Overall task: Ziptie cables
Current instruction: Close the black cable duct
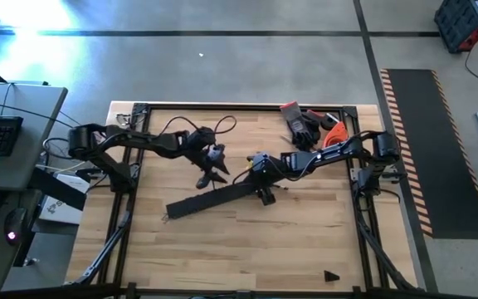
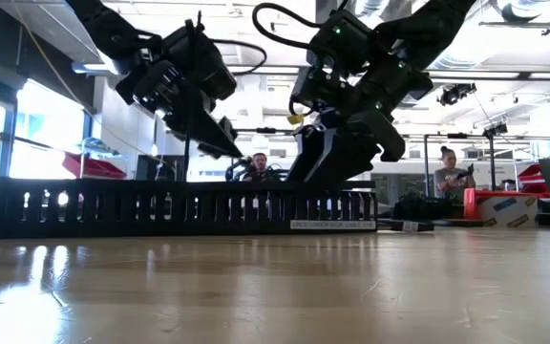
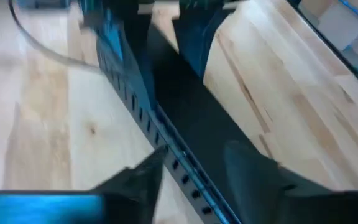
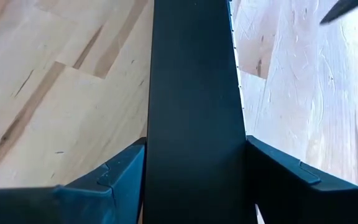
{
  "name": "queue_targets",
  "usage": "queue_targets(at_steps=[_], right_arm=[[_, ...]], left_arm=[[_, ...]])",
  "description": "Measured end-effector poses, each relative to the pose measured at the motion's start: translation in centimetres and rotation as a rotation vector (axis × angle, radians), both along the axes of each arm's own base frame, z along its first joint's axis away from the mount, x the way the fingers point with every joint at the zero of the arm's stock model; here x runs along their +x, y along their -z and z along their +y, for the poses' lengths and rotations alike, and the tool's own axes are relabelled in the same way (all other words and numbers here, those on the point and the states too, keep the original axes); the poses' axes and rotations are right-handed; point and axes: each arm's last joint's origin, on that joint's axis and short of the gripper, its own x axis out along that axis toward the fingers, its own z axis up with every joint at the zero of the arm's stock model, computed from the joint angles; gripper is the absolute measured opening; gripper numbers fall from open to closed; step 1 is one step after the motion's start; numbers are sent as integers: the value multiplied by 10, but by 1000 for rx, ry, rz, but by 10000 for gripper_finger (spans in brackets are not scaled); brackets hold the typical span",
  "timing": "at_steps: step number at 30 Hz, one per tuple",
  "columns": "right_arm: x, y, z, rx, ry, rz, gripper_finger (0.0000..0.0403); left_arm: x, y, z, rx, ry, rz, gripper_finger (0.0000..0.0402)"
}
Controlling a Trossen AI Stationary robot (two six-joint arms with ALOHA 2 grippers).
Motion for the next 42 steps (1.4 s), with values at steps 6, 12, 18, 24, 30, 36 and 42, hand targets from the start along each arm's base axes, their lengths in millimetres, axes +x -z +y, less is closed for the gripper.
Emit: queue_targets(at_steps=[6, 12, 18, 24, 30, 36, 42], right_arm=[[0, 0, 0, -22, 8, -4, 228], [1, 0, 0, -25, 9, -8, 227], [1, 0, 0, -33, 3, -15, 227], [2, 0, 0, -39, -2, -31, 227], [3, -1, -1, -40, -2, -38, 227], [3, 0, 0, -40, -9, -38, 227], [3, -1, 0, -38, -7, -38, 227]], left_arm=[[6, 0, -13, 23, -59, 15, 249], [10, 1, -41, 41, -173, 72, 264], [12, 2, -67, 58, -259, 97, 264], [13, 3, -80, 180, -357, 76, 264], [16, 10, -81, 86, -400, 107, 264], [28, 35, -82, 21, -405, 162, 264], [34, 31, -80, -3, -398, 163, 265]])
